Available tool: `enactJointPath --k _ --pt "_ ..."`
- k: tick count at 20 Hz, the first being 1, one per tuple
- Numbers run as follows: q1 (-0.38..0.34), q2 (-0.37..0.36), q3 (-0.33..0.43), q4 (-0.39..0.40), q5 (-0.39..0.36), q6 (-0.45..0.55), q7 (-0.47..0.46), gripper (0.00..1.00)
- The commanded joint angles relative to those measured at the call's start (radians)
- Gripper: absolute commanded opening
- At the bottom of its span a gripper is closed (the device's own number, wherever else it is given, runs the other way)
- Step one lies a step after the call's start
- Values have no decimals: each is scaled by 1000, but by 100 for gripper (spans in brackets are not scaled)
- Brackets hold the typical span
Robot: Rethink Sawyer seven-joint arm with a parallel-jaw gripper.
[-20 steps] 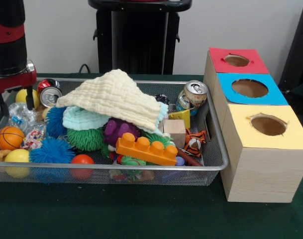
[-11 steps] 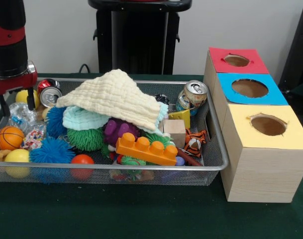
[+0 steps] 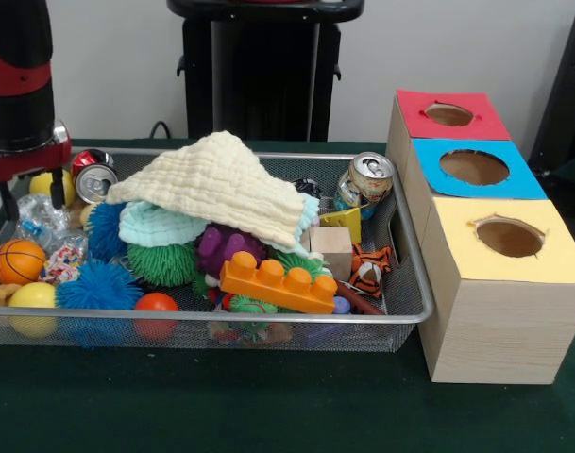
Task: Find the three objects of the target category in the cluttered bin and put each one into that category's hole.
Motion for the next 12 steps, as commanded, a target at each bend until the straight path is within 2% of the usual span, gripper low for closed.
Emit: enactJointPath --k 1,12 --pt "30 43 -51 -69 -94 29 -216 100" --pt "28 60 -39 -78 -125 -19 -194 100"
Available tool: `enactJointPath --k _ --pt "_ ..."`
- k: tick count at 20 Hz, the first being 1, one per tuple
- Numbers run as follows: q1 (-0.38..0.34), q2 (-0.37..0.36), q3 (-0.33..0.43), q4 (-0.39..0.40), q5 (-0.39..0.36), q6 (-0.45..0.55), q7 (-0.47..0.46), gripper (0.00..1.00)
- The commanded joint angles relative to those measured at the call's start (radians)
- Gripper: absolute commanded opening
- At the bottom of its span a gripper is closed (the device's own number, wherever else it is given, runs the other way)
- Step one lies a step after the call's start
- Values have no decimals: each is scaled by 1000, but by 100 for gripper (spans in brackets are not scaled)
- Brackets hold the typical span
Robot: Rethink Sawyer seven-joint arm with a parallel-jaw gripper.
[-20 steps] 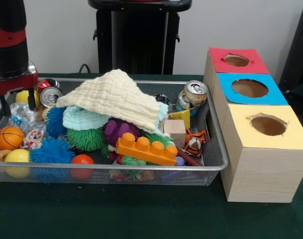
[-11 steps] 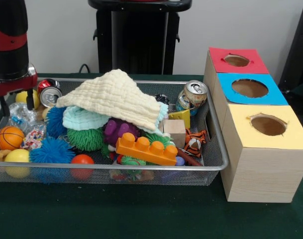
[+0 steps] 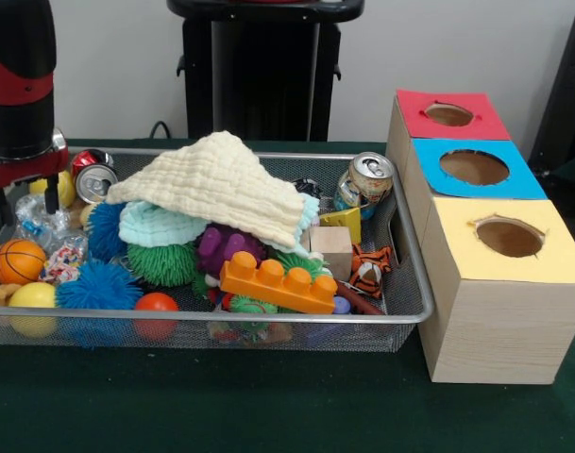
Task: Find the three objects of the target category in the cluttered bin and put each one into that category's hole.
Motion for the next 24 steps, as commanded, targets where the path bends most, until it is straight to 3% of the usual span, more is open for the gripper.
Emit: enactJointPath --k 1,4,24 --pt "10 46 -31 -57 -70 -31 -193 100" --pt "-1 45 -22 -45 -76 -67 -187 100" --pt "20 64 -64 -50 -87 -21 -189 100"
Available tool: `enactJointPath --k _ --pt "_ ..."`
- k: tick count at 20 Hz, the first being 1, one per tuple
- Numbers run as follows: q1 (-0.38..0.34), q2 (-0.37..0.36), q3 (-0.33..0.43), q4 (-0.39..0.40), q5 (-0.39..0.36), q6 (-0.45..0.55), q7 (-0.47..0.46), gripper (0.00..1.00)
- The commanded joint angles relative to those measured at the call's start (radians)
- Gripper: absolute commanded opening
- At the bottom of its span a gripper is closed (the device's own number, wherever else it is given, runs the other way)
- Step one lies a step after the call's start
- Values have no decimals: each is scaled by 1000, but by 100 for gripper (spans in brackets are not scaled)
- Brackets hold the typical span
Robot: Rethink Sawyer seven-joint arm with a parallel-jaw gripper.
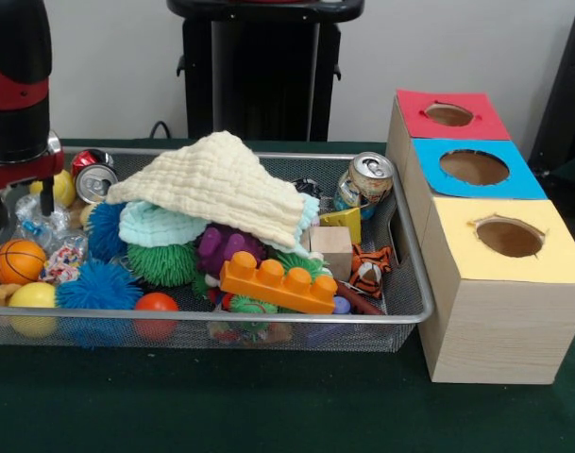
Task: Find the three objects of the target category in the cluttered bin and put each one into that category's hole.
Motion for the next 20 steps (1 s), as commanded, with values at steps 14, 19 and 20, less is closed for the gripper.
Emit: enactJointPath --k 14,19,20 --pt "-60 76 13 -3 -27 -84 -265 100" --pt "-82 79 37 14 -19 -105 -270 100" --pt "-84 76 37 20 -22 -109 -266 100"
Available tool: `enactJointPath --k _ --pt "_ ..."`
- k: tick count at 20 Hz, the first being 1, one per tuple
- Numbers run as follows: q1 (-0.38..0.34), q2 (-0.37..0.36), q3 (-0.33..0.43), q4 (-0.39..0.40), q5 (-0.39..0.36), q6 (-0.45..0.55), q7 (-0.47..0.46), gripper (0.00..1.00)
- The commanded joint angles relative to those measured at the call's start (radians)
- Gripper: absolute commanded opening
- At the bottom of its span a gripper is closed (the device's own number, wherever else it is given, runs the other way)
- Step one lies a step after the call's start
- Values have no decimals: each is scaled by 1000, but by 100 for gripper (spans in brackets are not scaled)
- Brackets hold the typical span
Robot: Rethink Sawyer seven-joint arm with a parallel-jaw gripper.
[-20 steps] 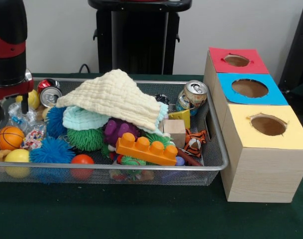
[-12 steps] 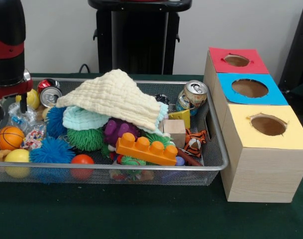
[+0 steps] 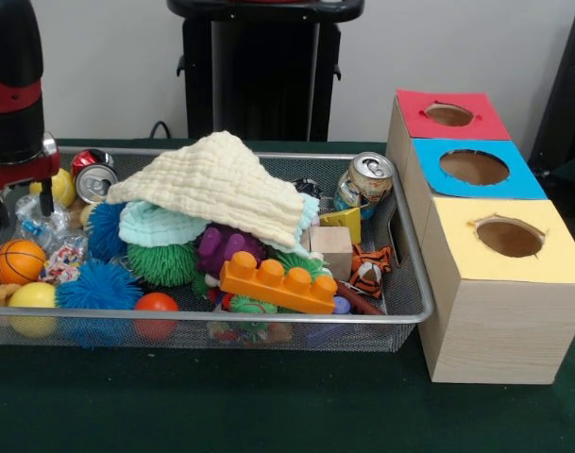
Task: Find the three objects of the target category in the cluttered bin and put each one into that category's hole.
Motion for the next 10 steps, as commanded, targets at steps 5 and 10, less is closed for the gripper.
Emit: enactJointPath --k 5,10 --pt "-45 52 34 15 -51 -86 -260 100" --pt "-71 64 88 44 -10 -96 -282 100"
